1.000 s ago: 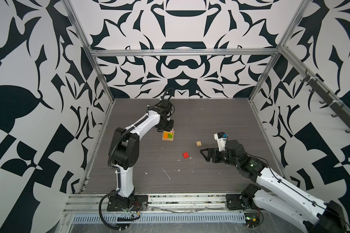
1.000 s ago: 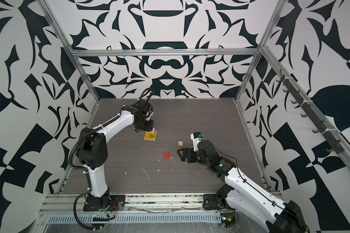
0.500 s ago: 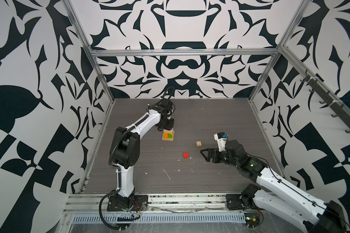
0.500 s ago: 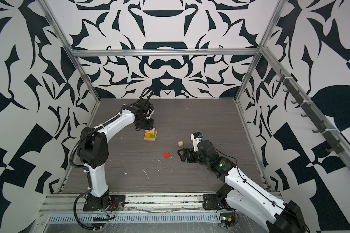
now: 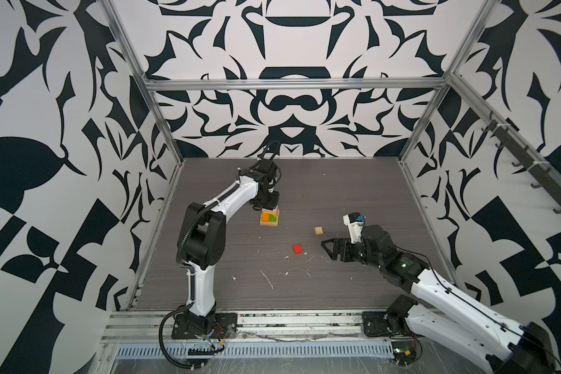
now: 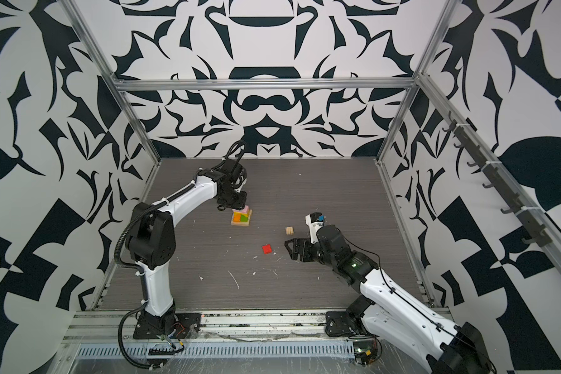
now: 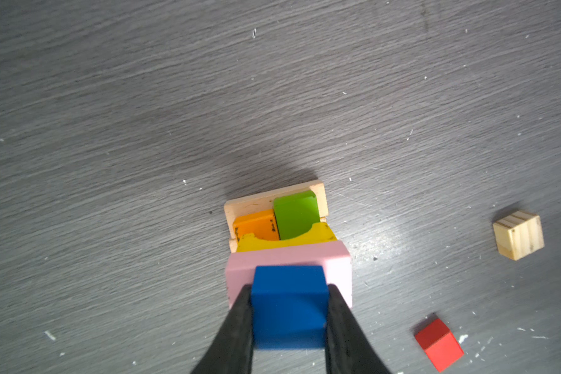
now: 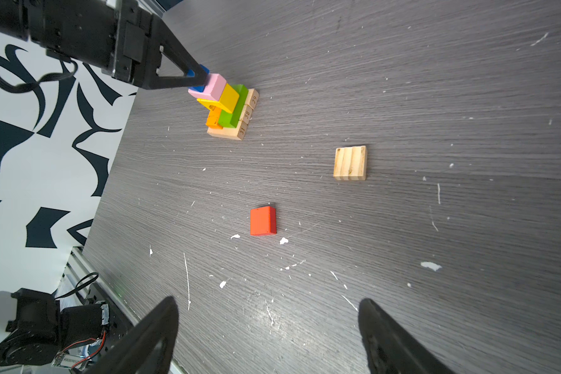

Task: Build the wood block tower
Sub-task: 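Lower the blue cube onto the pink block and open the left gripper, then lift the left gripper and swing it toward the red cube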

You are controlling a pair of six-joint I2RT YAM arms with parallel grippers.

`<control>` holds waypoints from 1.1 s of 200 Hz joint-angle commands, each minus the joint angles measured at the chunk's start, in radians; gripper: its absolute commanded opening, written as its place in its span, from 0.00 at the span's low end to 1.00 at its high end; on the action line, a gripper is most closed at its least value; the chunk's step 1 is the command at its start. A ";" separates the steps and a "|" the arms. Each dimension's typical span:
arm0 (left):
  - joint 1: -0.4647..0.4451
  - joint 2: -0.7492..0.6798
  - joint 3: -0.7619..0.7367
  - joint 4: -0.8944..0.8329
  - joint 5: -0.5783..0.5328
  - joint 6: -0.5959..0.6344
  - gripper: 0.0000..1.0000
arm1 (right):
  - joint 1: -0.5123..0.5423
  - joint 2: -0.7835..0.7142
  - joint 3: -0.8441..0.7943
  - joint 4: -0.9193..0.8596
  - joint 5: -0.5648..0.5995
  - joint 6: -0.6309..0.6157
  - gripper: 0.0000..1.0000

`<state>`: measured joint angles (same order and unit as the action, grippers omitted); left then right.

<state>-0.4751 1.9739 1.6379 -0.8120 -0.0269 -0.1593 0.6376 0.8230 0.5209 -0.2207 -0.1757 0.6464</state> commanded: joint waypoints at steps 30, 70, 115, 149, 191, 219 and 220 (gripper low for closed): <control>0.005 0.019 0.018 -0.027 -0.004 -0.004 0.34 | 0.005 -0.020 0.030 0.007 0.019 -0.011 0.90; 0.006 0.021 0.016 -0.029 -0.005 -0.007 0.43 | 0.005 -0.021 0.030 0.006 0.018 -0.010 0.91; 0.006 0.021 0.022 -0.030 -0.004 -0.010 0.47 | 0.006 -0.021 0.030 0.006 0.019 -0.010 0.91; 0.005 0.012 0.031 -0.024 0.036 -0.020 0.52 | 0.007 -0.021 0.031 0.006 0.018 -0.010 0.91; 0.005 -0.017 0.052 -0.025 0.067 -0.029 0.63 | 0.006 -0.022 0.034 0.004 0.016 -0.010 0.91; 0.005 -0.048 0.062 -0.026 0.064 -0.032 0.68 | 0.005 -0.025 0.033 0.004 0.015 -0.008 0.91; 0.006 -0.049 0.060 -0.026 0.066 -0.032 0.68 | 0.005 -0.024 0.033 0.004 0.015 -0.008 0.91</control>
<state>-0.4751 1.9717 1.6699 -0.8104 0.0177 -0.1871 0.6376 0.8169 0.5209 -0.2214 -0.1738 0.6464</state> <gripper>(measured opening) 0.672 0.906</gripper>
